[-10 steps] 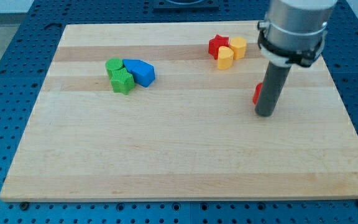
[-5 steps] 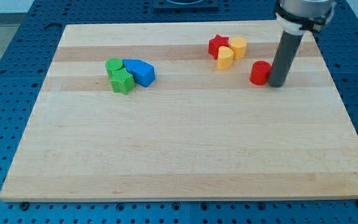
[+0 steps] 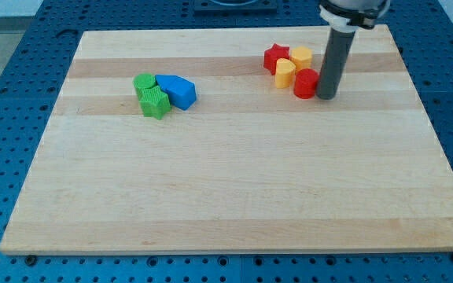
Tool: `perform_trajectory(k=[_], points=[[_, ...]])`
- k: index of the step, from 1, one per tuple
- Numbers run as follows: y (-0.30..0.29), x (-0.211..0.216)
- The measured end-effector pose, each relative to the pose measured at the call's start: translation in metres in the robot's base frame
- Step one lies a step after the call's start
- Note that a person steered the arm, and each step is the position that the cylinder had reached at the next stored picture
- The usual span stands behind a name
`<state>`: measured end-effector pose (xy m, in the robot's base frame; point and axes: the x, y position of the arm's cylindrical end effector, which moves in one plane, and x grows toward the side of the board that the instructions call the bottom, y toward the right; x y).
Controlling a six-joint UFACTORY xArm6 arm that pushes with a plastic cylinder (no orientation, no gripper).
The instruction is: Push the red circle to the group of blocks
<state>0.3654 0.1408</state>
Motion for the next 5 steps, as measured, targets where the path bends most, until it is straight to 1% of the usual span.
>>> perform_trajectory(k=[1, 2, 3, 4, 5], points=[[0.0, 0.005], [-0.009, 0.022], [-0.016, 0.013], [-0.016, -0.006], [-0.016, -0.009]])
